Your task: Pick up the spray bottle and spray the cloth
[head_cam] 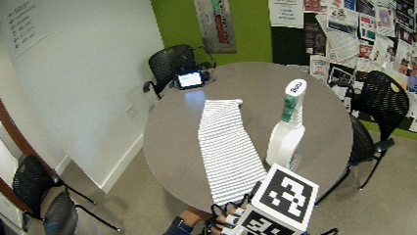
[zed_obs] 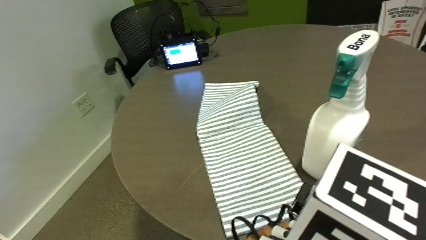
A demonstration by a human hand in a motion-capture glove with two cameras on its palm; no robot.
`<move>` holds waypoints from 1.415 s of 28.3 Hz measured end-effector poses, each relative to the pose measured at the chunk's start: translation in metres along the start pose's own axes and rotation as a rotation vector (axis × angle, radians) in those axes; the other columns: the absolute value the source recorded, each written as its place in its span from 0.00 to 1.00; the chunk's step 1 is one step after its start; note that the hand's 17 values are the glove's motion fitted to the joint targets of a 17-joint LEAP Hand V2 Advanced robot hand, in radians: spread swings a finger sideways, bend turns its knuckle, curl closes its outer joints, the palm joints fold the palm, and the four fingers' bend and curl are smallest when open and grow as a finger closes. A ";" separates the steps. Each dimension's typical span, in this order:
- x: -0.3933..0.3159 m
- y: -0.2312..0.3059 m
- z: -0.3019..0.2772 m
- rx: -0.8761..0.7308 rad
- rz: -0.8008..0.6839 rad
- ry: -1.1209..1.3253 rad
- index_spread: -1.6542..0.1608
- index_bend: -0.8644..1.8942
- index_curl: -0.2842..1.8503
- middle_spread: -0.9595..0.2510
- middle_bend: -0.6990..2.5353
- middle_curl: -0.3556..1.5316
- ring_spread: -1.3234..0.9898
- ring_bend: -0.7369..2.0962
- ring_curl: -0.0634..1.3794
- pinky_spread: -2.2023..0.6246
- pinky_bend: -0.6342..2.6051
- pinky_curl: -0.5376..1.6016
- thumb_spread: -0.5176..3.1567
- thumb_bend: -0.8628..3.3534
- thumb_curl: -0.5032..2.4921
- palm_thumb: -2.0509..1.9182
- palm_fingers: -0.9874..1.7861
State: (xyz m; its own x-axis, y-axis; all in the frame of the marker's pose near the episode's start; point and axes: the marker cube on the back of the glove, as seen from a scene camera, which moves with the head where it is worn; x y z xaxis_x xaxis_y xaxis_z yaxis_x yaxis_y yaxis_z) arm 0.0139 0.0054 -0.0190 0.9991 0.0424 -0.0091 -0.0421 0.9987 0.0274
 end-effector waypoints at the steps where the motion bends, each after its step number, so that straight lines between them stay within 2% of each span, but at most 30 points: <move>1: 0.002 0.001 -0.002 0.006 0.008 0.002 0.75 0.35 0.25 0.73 0.33 0.39 0.50 0.42 0.29 0.76 0.29 0.40 0.46 0.24 0.30 0.66 0.74; 12: 0.011 0.008 -0.017 0.072 0.048 0.011 0.75 0.35 0.25 0.73 0.32 0.40 0.50 0.42 0.30 0.76 0.29 0.40 0.47 0.23 0.31 0.66 0.74; 25: 0.049 0.039 -0.082 0.295 0.184 0.074 0.75 0.35 0.25 0.73 0.31 0.41 0.50 0.41 0.31 0.76 0.29 0.41 0.47 0.21 0.32 0.66 0.74; 33: 0.080 0.060 -0.104 0.515 0.363 -0.035 0.75 0.35 0.25 0.73 0.30 0.40 0.50 0.41 0.31 0.76 0.29 0.42 0.47 0.20 0.30 0.63 0.74; 37: 0.109 0.076 -0.114 0.686 0.492 -0.122 0.74 0.34 0.25 0.74 0.29 0.40 0.51 0.41 0.32 0.76 0.30 0.42 0.47 0.21 0.31 0.66 0.73; 40: 0.132 0.086 -0.116 0.778 0.582 -0.239 0.74 0.33 0.24 0.74 0.28 0.40 0.51 0.40 0.32 0.76 0.32 0.43 0.47 0.22 0.31 0.68 0.69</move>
State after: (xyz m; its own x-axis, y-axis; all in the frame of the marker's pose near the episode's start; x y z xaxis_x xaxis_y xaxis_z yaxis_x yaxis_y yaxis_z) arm 0.1414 0.0997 -0.1333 0.8047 0.4270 0.4124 -0.5920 0.5254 0.6111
